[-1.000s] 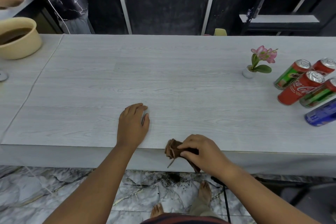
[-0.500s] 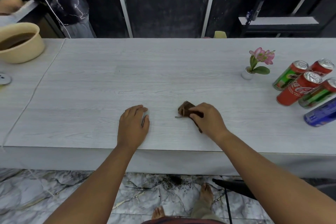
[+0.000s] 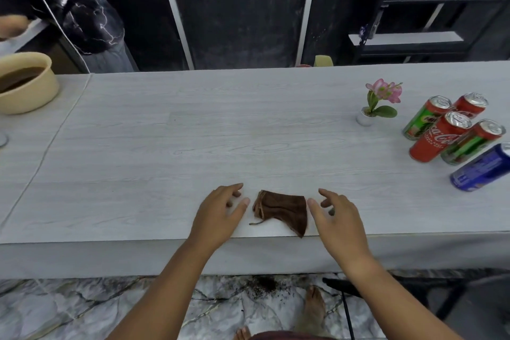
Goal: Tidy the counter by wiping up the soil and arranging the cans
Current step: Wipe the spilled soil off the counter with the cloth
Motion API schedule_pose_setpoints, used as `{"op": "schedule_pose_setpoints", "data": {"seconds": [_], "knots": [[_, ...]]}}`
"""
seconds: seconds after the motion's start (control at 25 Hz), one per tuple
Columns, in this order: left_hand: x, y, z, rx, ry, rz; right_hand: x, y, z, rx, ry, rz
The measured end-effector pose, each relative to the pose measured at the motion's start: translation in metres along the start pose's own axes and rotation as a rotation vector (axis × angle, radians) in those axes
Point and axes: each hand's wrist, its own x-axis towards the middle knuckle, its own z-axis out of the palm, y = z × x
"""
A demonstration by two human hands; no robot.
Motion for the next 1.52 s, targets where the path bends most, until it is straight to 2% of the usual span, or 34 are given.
{"op": "schedule_pose_setpoints", "data": {"seconds": [0.12,0.28,0.36,0.44,0.6,0.68,0.8,0.92,1.2,1.52], "knots": [[-0.002,0.025,0.021,0.056,-0.046,-0.012,-0.001,0.0,0.01,-0.177,-0.061,0.061],[0.013,0.049,0.026,0.104,-0.094,-0.051,0.007,-0.02,0.026,-0.175,-0.049,0.068],[0.018,0.053,0.026,0.08,-0.122,-0.095,0.013,-0.023,0.028,0.02,-0.078,0.144],[0.02,0.054,0.025,-0.018,-0.132,-0.133,0.017,-0.021,0.025,0.325,-0.104,0.224],[0.025,0.055,0.023,-0.447,-0.174,-0.191,0.016,-0.008,0.012,0.697,-0.103,0.253],[0.026,0.06,0.023,-0.621,-0.176,-0.231,0.014,0.001,0.003,0.823,-0.123,0.271],[0.028,0.075,0.035,-0.82,-0.281,-0.264,0.011,0.017,-0.014,0.831,-0.101,0.299],[0.03,0.098,0.057,-0.867,-0.444,-0.227,0.003,0.035,-0.039,0.859,-0.001,0.35],[0.013,0.186,0.145,-0.766,-0.658,-0.169,-0.056,0.111,-0.11,0.841,0.279,0.443],[-0.043,0.29,0.26,-0.519,-0.939,0.086,-0.154,0.196,-0.178,0.931,0.685,0.596]]}}
